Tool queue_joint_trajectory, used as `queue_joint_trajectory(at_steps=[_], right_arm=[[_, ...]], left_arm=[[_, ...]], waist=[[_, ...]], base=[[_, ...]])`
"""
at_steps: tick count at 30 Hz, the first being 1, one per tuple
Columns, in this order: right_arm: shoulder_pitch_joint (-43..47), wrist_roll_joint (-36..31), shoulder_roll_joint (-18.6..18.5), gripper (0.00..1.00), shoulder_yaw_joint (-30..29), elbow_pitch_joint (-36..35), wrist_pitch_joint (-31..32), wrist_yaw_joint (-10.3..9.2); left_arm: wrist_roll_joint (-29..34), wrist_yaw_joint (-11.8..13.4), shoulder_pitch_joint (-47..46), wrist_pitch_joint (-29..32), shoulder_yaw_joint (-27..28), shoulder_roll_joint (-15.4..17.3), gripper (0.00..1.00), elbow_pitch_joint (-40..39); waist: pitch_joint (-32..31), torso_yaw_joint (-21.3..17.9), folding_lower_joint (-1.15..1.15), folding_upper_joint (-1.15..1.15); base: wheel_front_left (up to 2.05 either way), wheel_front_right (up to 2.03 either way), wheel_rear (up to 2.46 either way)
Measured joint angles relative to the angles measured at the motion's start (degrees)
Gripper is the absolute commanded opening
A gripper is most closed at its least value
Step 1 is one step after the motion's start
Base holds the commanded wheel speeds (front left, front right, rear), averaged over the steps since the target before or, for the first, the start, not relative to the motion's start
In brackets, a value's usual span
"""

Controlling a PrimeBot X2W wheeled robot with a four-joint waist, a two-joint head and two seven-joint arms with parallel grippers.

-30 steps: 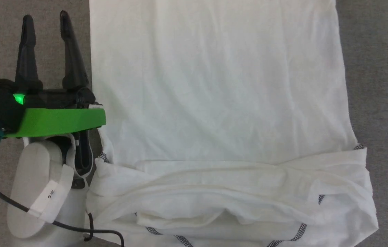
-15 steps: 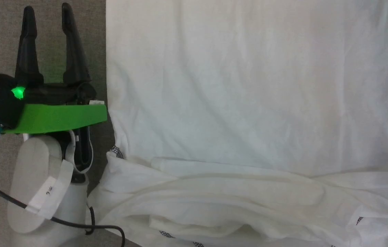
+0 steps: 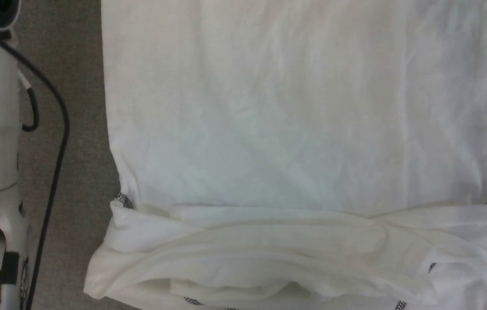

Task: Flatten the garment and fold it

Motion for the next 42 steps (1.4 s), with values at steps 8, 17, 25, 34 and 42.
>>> queue_joint_trajectory(at_steps=[8, 17, 25, 34, 42], right_arm=[[-0.1, 1.6, 0.1, 0.0, 2.4, -0.2, -0.6, 0.0], [-1.4, 3.9, -0.3, 0.0, 4.6, -1.3, -2.1, 0.0], [-1.8, 4.7, -1.3, 0.0, 5.5, -0.5, -6.4, 0.0], [-3.9, 1.7, -1.8, 0.0, 1.8, 0.9, -16.6, 0.01], [-0.2, 3.8, -4.0, 0.0, 2.6, 1.3, -24.5, 0.02]], left_arm=[[-2.5, 4.4, -6.8, 30.3, -4.4, 0.2, 1.0, 9.8], [-4.7, 8.1, -6.5, 37.0, -2.9, 1.2, 0.0, 6.4], [-3.3, 8.0, -4.6, 26.8, -1.8, 2.6, 0.0, 4.3], [2.4, 9.0, -6.9, 8.9, -1.1, 3.5, 0.0, 5.9], [0.5, 4.4, -3.3, -2.9, -0.7, 2.4, 0.0, 7.1]], waist=[[1.0, -1.9, 0.0, 0.0], [3.0, -3.1, 0.0, 0.0], [2.9, -3.6, 0.0, 0.0], [0.4, -3.6, 0.0, 0.0], [-4.6, -3.2, 0.0, 0.0]], base=[[0.0, 0.0, 0.0], [0.0, 0.0, 0.0], [0.0, 0.0, 0.0], [0.0, 0.0, 0.0], [0.0, 0.0, 0.0]])
